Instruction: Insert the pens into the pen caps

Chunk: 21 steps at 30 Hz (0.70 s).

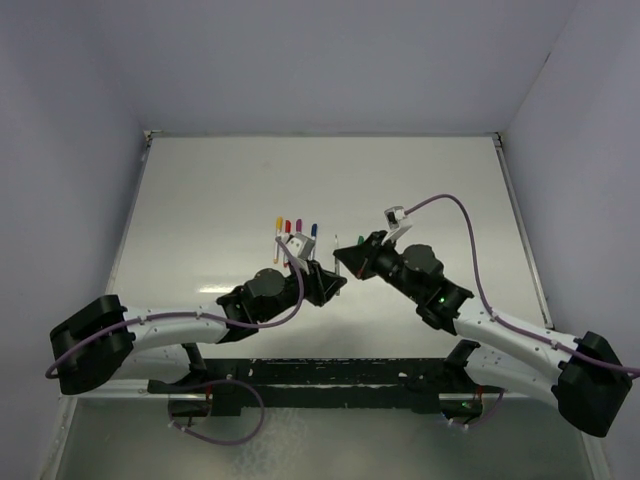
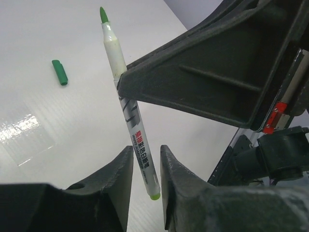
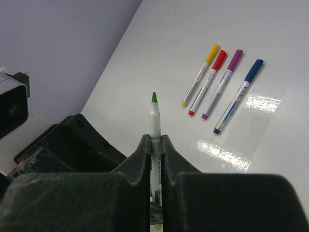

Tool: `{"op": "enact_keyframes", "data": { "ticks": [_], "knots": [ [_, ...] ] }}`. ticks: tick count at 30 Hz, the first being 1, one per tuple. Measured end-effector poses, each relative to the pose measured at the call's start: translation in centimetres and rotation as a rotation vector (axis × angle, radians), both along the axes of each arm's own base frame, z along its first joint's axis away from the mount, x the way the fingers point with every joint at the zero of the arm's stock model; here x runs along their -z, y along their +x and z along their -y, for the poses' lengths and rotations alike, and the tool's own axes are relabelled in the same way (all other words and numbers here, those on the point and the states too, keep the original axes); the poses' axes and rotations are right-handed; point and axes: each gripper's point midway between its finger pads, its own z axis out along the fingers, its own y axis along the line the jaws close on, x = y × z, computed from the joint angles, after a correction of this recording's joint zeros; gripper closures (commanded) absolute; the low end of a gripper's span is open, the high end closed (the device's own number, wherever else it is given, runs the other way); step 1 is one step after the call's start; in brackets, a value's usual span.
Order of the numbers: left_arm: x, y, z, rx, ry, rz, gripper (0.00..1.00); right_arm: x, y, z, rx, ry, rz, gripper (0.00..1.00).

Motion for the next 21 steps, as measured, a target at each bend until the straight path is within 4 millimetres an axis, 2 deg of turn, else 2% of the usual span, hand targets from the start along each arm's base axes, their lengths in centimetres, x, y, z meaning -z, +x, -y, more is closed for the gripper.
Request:
{"op": "enact_keyframes", "data": {
  "ticks": [2, 7, 10, 13, 16, 21],
  "knots": [
    [0.0, 0.0, 0.0, 0.0, -0.001, -0.001, 1.0, -0.1, -0.1, -0.1, -0.004, 0.004, 0.0, 1.0],
    [0.5, 0.5, -0.3, -0.028, 0.014, -0.006, 1.0, -0.3, 0.0, -0.1, 0.001, 0.01, 0.01, 1.0],
    [0.5, 0.5, -0.3, -0.03, 0.014, -0.01, 1.0, -0.2, 0.0, -0.1, 0.001, 0.005, 0.01, 0.73],
    [0.9, 0.4, -0.4, -0.03, 0.025, -0.022, 1.0, 0.1, -0.2, 0.0, -0.002, -0.016, 0.006, 0.53],
    [1.5, 0.3, -0.9, -0.046, 0.041, -0.047, 1.0, -0.1, -0.2, 0.4, 0.004, -0.048, 0.009, 0.46],
    [3.1, 0.3, -2.9, -0.118, 0.109, -0.105, 1.0, -2.1, 0.2, 1.9, 0.07, -0.069, 0.039, 0.45]
  ]
}}
